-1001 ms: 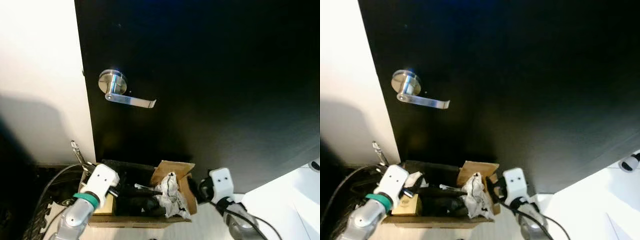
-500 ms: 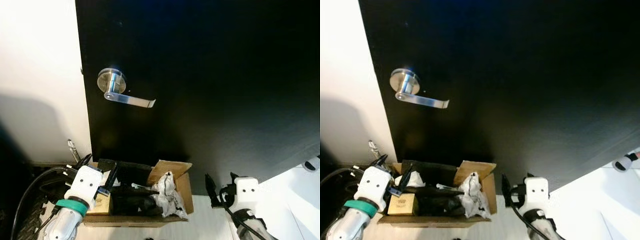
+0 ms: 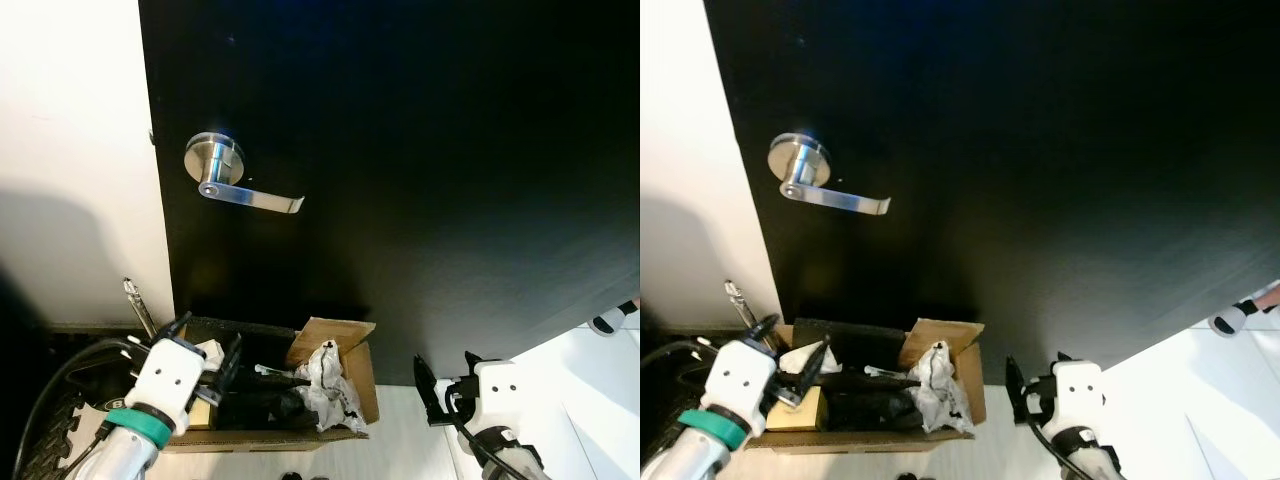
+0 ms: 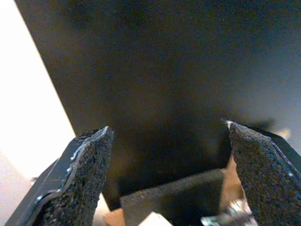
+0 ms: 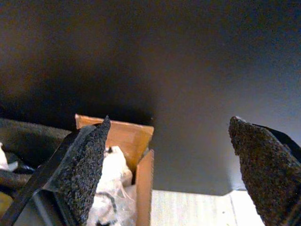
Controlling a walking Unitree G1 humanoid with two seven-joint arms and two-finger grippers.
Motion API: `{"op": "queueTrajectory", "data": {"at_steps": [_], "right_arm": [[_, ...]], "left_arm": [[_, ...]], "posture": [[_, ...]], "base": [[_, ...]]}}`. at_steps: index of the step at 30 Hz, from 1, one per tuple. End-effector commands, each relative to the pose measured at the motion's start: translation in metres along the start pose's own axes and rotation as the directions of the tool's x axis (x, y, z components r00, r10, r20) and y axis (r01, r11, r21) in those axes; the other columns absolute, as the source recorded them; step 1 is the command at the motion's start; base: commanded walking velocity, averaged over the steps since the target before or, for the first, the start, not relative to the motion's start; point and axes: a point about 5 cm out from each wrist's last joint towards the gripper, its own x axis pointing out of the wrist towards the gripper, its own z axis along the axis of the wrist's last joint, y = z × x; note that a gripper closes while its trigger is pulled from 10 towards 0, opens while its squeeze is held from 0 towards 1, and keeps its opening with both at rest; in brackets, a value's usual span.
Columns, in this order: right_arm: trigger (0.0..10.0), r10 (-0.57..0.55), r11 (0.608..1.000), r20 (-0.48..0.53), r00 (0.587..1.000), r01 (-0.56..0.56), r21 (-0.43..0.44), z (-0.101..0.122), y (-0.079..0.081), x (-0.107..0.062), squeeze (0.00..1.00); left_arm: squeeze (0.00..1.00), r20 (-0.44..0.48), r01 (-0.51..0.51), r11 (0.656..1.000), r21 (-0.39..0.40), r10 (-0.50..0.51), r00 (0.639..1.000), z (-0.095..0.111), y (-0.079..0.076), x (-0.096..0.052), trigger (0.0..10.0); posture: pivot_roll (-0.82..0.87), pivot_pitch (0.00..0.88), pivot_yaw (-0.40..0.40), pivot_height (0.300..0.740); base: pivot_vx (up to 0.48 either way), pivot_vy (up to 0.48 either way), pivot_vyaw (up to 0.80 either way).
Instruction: Clean up the room
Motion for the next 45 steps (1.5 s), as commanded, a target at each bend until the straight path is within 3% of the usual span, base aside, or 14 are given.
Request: {"op": "queueTrajectory", "data": {"at_steps": [1, 4, 5, 7, 8, 11, 17, 23, 27, 37, 45], "right_arm": [[10.0, -0.067, 0.997, -0.035, 0.997, 0.067, 0.025, -0.007, -0.01, 0.003, 0.0], [10.0, -0.081, 0.996, -0.037, 0.996, 0.082, 0.032, -0.007, -0.01, 0.007, 0.0], [10.0, -0.097, 0.994, -0.047, 0.994, 0.1, 0.05, -0.009, -0.006, 0.015, 0.0], [10.0, -0.099, 0.993, -0.05, 0.994, 0.102, 0.055, -0.009, -0.005, 0.017, 0.0], [10.0, -0.106, 0.992, -0.065, 0.992, 0.11, 0.059, -0.012, -0.004, 0.018, 0.0], [10.0, -0.127, 0.988, -0.094, 0.987, 0.134, 0.074, -0.019, -0.004, 0.019, 0.0], [10.0, -0.127, 0.984, -0.112, 0.986, 0.14, 0.114, -0.025, 0.004, 0.017, 0.0], [10.0, -0.095, 0.993, -0.125, 0.988, 0.103, 0.054, -0.034, 0.021, 0.019, 0.0], [10.0, -0.101, 0.994, -0.111, 0.989, 0.106, 0.038, -0.032, 0.021, 0.025, 0.0], [10.0, -0.099, 0.994, -0.099, 0.99, 0.102, 0.026, -0.033, 0.026, 0.03, 0.0], [10.0, -0.108, 0.993, -0.086, 0.99, 0.111, 0.029, -0.033, 0.026, 0.032, 0.0]], "left_arm": [[0.0, -0.05, -0.022, 0.999, -0.049, 0.019, 0.999, -0.009, -0.008, 0.01, 10.0], [0.0, -0.059, -0.035, 0.997, -0.066, 0.031, 0.998, -0.01, -0.009, 0.017, 10.0], [0.0, -0.079, -0.024, 0.996, -0.087, 0.017, 0.997, -0.015, -0.009, 0.027, 10.0], [0.0, -0.085, -0.02, 0.996, -0.089, 0.012, 0.996, -0.016, -0.009, 0.029, 10.0], [0.0, -0.103, 0.001, 0.996, -0.086, -0.01, 0.995, -0.02, -0.009, 0.032, 10.0], [0.0, -0.131, 0.038, 0.996, -0.075, -0.047, 0.99, -0.027, -0.009, 0.037, 10.0], [0.0, -0.144, 0.056, 0.997, -0.062, -0.064, 0.987, -0.033, -0.005, 0.038, 10.0], [0.0, -0.14, 0.057, 0.997, -0.046, -0.063, 0.988, -0.043, -0.008, 0.036, 10.0], [0.0, -0.121, 0.061, 0.996, -0.063, -0.068, 0.99, -0.04, -0.014, 0.04, 10.0], [0.0, -0.135, -0.005, 0.995, -0.103, -0.009, 0.991, -0.047, -0.007, 0.047, 10.0], [0.0, -0.133, 0.011, 0.995, -0.102, -0.025, 0.991, -0.048, -0.008, 0.05, 10.0]], "posture": [[0.0, 0.044, -0.097, 0.74], [0.0, 0.041, -0.077, 0.74], [0.01, 0.019, -0.008, 0.74], [0.01, 0.019, -0.008, 0.74], [0.01, 0.0, 0.042, 0.74], [0.01, 0.0, 0.065, 0.74], [0.02, 0.0, 0.081, 0.74], [0.0, 0.0, 0.069, 0.74], [0.0, 0.0, 0.063, 0.74], [0.0, 0.0, 0.084, 0.74], [0.0, 0.0, 0.086, 0.74]], "base": [[0.0, 0.0, 0.0], [0.0, 0.0, 0.0], [0.0, 0.0, 0.0], [0.0, 0.0, 0.0], [0.0, 0.0, 0.0], [0.0, 0.0, 0.0], [0.0, 0.0, 0.0], [0.0, 0.0, 0.0], [0.0, 0.0, 0.0], [0.0, 0.0, 0.0], [0.0, 0.0, 0.0]]}}
